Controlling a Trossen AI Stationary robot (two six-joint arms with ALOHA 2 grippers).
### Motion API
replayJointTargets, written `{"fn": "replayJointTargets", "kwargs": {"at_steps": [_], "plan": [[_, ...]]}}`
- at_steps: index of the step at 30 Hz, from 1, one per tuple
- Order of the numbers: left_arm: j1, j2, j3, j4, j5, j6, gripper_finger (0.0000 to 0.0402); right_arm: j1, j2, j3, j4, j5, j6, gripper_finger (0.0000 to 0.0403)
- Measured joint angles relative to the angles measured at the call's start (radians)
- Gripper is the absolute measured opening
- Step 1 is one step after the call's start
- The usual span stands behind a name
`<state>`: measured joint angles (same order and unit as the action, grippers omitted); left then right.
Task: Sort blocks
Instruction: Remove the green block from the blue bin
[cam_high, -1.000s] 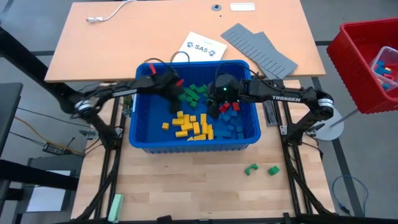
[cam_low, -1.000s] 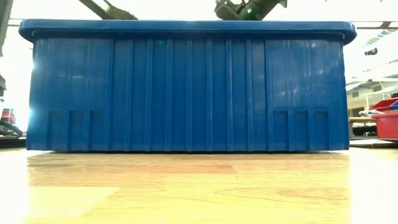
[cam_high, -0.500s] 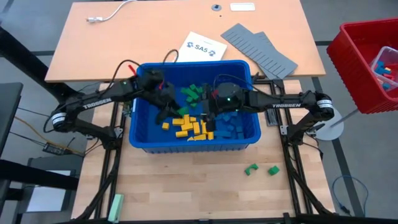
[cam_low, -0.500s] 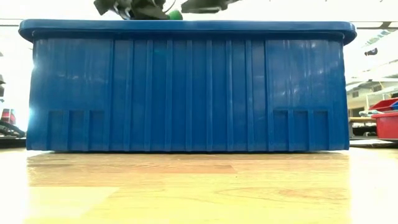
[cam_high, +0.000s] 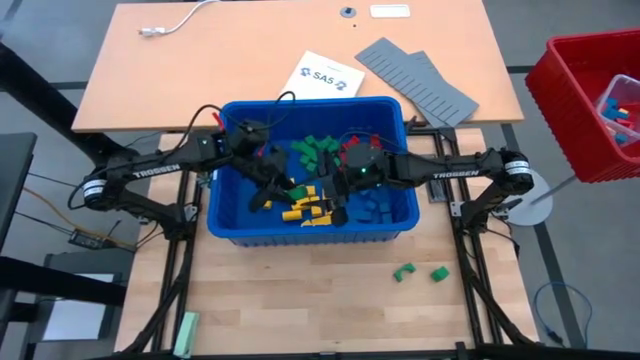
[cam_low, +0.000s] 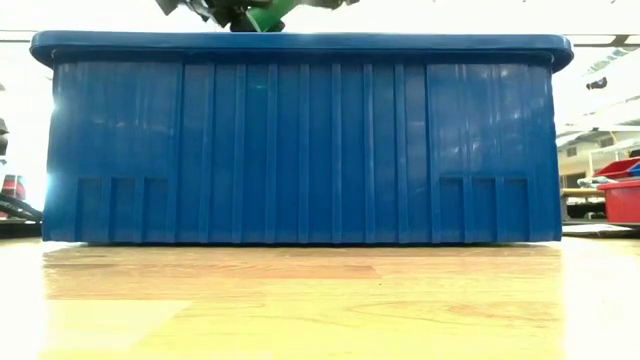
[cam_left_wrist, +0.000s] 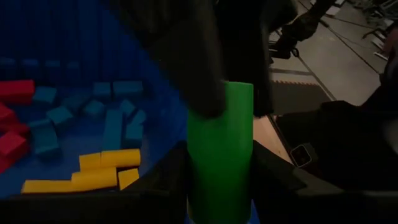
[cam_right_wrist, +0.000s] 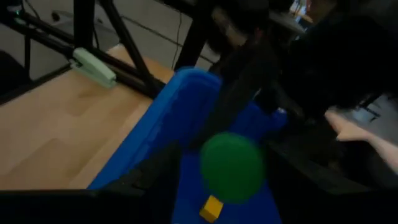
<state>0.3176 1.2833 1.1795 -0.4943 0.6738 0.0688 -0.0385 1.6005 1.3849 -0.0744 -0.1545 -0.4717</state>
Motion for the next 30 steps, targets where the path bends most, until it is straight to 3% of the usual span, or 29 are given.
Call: {"fn": "replayJointTargets", "kwargs": {"at_steps": [10, 16, 19, 26, 30], "plan": [[-0.004, -0.001, 0.0, 0.016, 0.019, -0.016, 0.0138, -0.001, 0.032, 0.0, 0.027, -0.005, -0.004, 0.0205], [-0.006, 0.0, 0.0, 0.026, 0.021, -0.021, 0.0139, -0.002, 0.035, -0.001, 0.034, -0.01, -0.004, 0.0148], [-0.006, -0.002, 0.0, 0.024, 0.014, -0.02, 0.0158, -0.002, 0.036, -0.001, 0.047, -0.01, -0.004, 0.0117], [-0.004, -0.002, 0.0, 0.027, -0.011, -0.028, 0.0204, 0.0, 0.035, -0.002, 0.047, 0.036, -0.004, 0.0117], [-0.003, -0.023, 0.001, 0.021, -0.095, -0.026, 0.0208, 0.006, -0.002, 0.001, -0.002, 0.084, -0.002, 0.0117]]}}
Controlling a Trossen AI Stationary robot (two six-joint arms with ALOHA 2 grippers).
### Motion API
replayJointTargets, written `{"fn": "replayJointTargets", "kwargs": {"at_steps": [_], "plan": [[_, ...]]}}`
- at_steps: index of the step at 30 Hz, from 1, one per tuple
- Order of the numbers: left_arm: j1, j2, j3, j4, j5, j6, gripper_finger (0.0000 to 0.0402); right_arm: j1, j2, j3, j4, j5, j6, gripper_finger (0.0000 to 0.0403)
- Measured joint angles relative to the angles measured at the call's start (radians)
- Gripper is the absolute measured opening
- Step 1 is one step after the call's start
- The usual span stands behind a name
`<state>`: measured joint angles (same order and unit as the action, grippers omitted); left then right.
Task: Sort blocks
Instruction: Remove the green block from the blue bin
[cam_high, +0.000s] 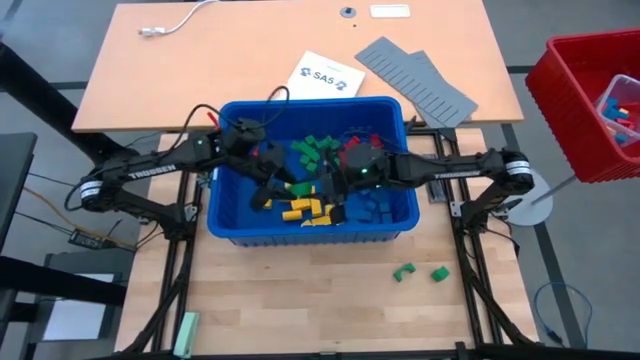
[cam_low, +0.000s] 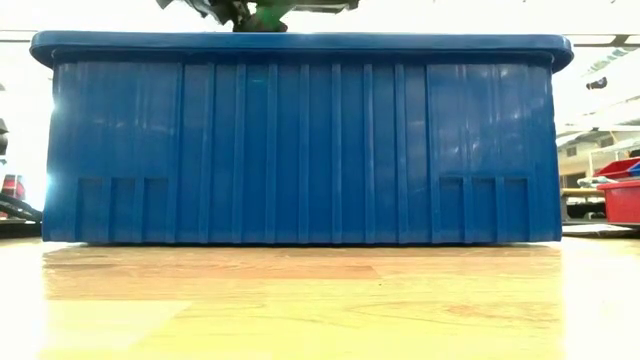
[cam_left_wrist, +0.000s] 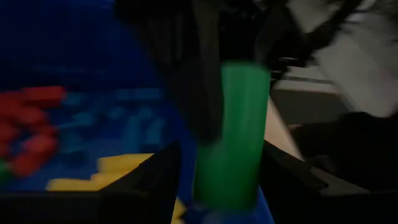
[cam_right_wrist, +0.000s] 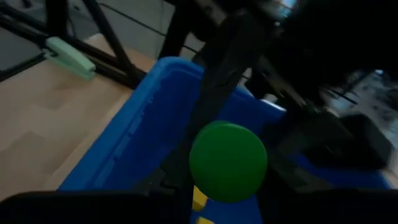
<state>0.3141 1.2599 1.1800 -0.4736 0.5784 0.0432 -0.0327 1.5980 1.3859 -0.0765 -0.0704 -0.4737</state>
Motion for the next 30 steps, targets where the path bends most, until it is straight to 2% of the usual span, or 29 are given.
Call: {"fn": "replayJointTargets", "kwargs": {"at_steps": [5, 14, 22, 30], "plan": [[0.001, -0.065, 0.0, -0.022, -0.15, 0.003, 0.021, 0.022, -0.094, 0.005, -0.114, 0.075, 0.062, 0.0117], [0.001, -0.141, 0.0, -0.05, -0.327, 0.011, 0.0211, 0.087, -0.267, 0.005, -0.278, 0.084, 0.328, 0.0117], [0.001, -0.143, 0.0, -0.112, -0.393, 0.032, 0.0211, 0.218, -0.35, 0.006, -0.51, 0.016, 0.683, 0.0117], [0.001, -0.141, 0.0, -0.102, -0.402, 0.035, 0.0211, 0.382, -0.285, 0.006, -0.852, 0.039, 1.036, 0.0117]]}}
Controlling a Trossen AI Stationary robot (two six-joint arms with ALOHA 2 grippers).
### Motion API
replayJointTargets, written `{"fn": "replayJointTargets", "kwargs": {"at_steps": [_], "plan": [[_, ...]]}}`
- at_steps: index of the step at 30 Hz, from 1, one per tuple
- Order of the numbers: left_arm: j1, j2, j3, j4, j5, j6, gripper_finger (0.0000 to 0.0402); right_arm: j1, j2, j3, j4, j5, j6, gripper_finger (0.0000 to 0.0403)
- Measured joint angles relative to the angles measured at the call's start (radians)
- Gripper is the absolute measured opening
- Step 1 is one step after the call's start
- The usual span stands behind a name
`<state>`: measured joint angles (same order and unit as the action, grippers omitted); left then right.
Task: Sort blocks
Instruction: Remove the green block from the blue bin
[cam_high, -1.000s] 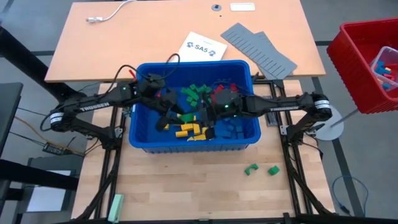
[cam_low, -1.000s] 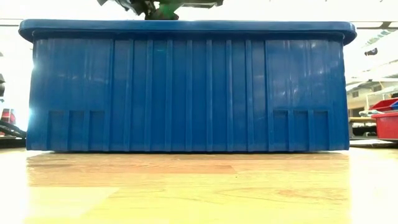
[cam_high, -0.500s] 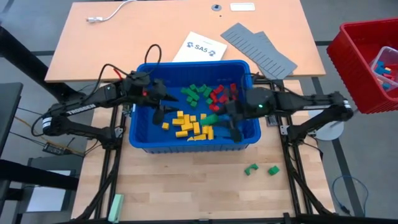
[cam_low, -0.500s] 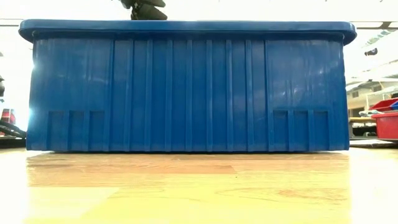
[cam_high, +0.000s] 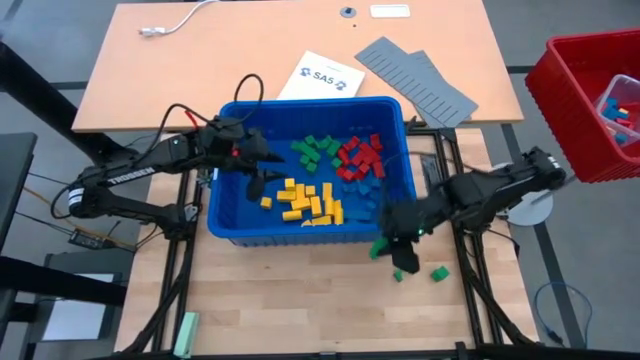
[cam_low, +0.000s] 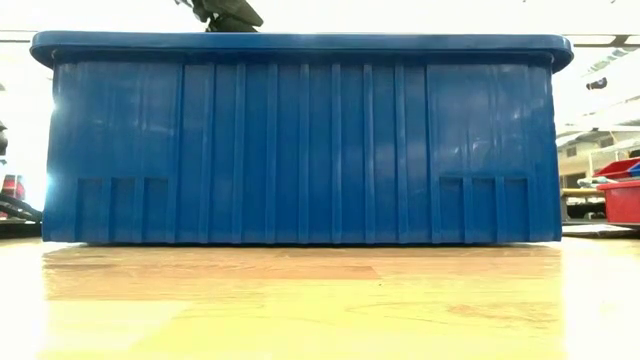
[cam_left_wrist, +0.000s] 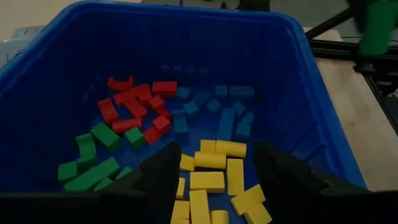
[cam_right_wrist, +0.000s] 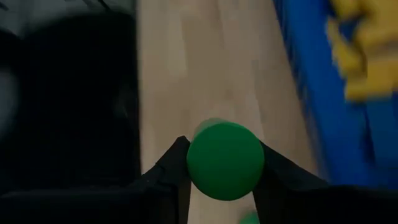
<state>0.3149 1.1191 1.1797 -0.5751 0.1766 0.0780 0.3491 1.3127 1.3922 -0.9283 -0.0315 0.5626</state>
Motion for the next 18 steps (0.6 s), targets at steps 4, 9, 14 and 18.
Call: {"fn": "replayJointTargets", "kwargs": {"at_steps": [4, 9, 14, 18], "plan": [[0.0, 0.0, 0.0, 0.001, -0.004, 0.0, 0.0211, 0.069, 0.071, 0.0, -0.133, 0.008, 0.084, 0.0117], [0.0, 0.0, 0.0, 0.001, -0.004, 0.0, 0.0211, 0.177, 0.171, 0.0, -0.252, 0.057, 0.176, 0.0117], [0.0, 0.0, 0.0, 0.001, -0.004, 0.0, 0.0211, 0.249, 0.209, -0.077, -0.189, 0.252, 0.286, 0.0117], [0.0, 0.0, 0.0, 0.0, -0.004, 0.0, 0.0211, 0.274, 0.201, -0.199, -0.132, 0.357, 0.351, 0.0118]]}}
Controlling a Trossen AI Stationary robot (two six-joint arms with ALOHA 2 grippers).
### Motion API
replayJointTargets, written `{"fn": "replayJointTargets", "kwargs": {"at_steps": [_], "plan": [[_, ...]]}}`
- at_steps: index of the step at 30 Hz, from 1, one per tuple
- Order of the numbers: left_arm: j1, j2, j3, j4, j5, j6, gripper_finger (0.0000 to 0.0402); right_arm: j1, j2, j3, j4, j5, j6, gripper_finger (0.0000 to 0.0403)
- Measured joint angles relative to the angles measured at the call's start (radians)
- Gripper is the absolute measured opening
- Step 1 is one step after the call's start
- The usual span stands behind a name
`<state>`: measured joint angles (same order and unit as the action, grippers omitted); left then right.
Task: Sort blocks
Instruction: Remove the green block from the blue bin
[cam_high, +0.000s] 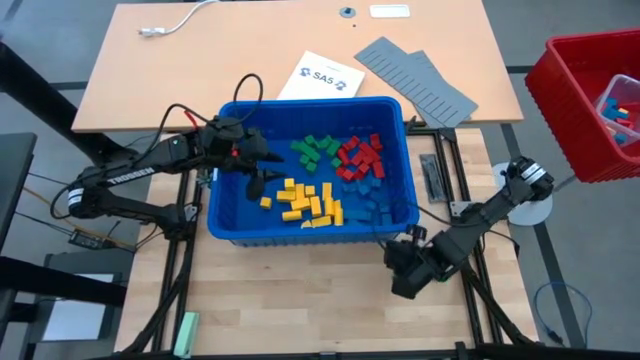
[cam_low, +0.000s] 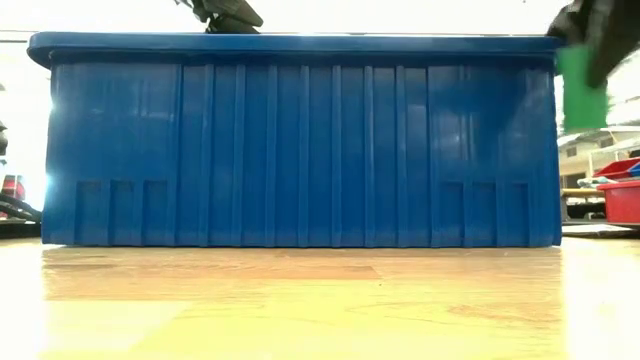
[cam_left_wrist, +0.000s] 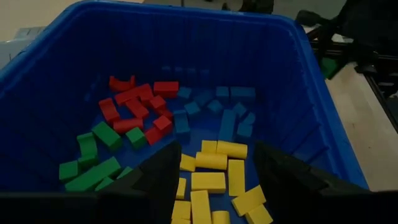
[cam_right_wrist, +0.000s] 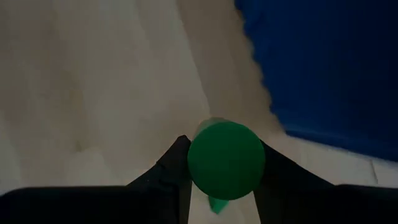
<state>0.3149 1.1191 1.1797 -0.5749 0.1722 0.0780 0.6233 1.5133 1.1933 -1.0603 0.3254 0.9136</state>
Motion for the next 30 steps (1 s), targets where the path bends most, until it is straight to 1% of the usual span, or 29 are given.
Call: {"fn": "replayJointTargets", "kwargs": {"at_steps": [2, 4, 6, 8, 11, 14, 17, 20, 24, 27, 30], "plan": [[0.0, 0.0, 0.0, -0.001, 0.0, 0.0, 0.0211, 0.017, -0.002, -0.05, 0.005, 0.034, 0.031, 0.0118], [0.0, 0.0, 0.0, -0.001, 0.0, 0.0, 0.0211, 0.033, -0.002, -0.091, -0.007, 0.103, 0.066, 0.0118], [0.0, 0.0, 0.0, -0.001, 0.0, 0.0, 0.0211, 0.052, 0.002, -0.1, -0.007, 0.151, 0.082, 0.0118], [0.0, 0.0, 0.0, -0.002, 0.0, 0.0, 0.0211, 0.068, -0.005, -0.094, -0.021, 0.16, 0.105, 0.0118], [0.0, 0.0, 0.0, -0.005, 0.0, 0.0, 0.0211, 0.079, -0.024, -0.082, -0.065, 0.115, 0.147, 0.0118], [0.0, 0.0, 0.0, -0.005, 0.0, 0.0, 0.0211, 0.092, -0.063, -0.075, -0.117, 0.114, 0.211, 0.0118], [0.0, 0.0, 0.0, -0.005, 0.0, 0.0, 0.0211, 0.11, -0.105, -0.083, -0.168, 0.097, 0.302, 0.0118], [0.0, 0.0, 0.0, -0.005, -0.001, 0.0, 0.0211, 0.12, -0.139, -0.131, -0.202, 0.054, 0.428, 0.0118], [0.0, 0.0, 0.0, -0.005, -0.001, 0.0, 0.0211, 0.122, -0.151, -0.259, -0.116, 0.019, 0.58, 0.0118], [0.0, 0.0, 0.0, -0.007, 0.0, 0.001, 0.0211, 0.122, -0.149, -0.356, -0.024, 0.011, 0.643, 0.0118], [0.0, 0.0, 0.0, -0.007, -0.001, 0.002, 0.0211, 0.122, -0.138, -0.432, 0.025, 0.016, 0.699, 0.0119]]}}
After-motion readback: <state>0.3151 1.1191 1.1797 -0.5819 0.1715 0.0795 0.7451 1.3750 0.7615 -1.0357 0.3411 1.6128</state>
